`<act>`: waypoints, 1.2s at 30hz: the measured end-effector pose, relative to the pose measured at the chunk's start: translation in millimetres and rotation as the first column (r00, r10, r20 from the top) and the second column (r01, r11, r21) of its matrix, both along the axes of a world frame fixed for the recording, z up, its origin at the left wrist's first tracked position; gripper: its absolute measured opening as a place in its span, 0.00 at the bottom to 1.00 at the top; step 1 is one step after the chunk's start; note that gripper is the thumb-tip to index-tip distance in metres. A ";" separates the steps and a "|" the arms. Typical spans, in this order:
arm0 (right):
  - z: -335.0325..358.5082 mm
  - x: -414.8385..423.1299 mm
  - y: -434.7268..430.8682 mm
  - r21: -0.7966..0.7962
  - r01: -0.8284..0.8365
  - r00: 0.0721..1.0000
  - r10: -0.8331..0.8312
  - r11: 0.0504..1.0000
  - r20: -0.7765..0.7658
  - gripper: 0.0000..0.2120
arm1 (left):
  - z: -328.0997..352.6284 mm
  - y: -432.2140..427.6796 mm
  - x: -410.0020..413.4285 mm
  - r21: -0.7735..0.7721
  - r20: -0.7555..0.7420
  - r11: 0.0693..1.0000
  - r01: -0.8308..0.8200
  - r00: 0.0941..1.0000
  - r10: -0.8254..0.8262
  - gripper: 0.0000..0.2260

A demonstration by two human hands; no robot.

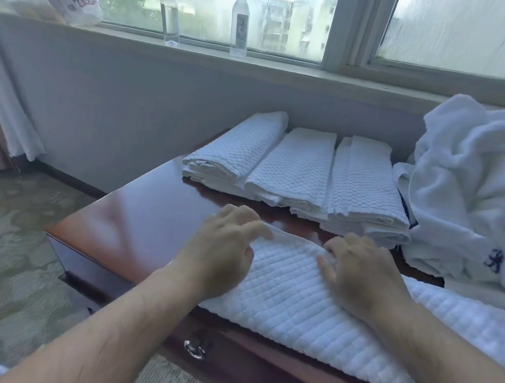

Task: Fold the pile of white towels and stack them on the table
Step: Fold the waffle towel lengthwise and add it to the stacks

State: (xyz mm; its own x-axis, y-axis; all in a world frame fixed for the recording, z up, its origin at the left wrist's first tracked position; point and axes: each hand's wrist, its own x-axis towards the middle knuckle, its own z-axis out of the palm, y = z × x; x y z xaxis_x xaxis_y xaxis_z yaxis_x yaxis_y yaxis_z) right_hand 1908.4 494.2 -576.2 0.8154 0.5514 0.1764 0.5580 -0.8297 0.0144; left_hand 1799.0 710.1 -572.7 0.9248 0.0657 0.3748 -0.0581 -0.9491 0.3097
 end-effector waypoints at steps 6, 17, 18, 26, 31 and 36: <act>-12.6 1.4 -31.3 -0.018 0.068 0.954 -0.071 0.997 -0.290 0.31 | -27.4 -8.3 5.2 0.121 -0.417 0.992 -0.030 0.906 0.079 0.30; -9.1 -11.6 -80.9 0.010 0.153 0.935 -0.142 0.988 -0.325 0.38 | -22.3 -63.6 12.5 0.116 -0.409 0.988 -0.107 0.901 0.145 0.30; -7.8 -13.0 -96.3 0.004 0.197 0.936 -0.187 0.980 -0.299 0.38 | -21.1 -78.2 15.6 0.104 -0.403 0.993 -0.050 0.911 0.088 0.29; -13.5 -17.9 -217.0 -0.042 0.403 0.854 -0.392 0.914 -0.341 0.33 | -14.8 -200.7 54.2 0.054 -0.390 0.967 0.248 0.897 -0.209 0.28; -20.7 -11.2 -245.5 -0.030 0.422 0.854 -0.408 0.906 -0.323 0.35 | -23.2 -241.0 69.7 0.088 -0.404 0.955 0.283 0.886 -0.225 0.30; -15.9 -0.5 -299.7 -0.050 0.532 0.792 -0.518 0.845 -0.325 0.34 | -23.1 -245.2 73.4 0.123 -0.469 0.960 0.251 0.867 -0.167 0.30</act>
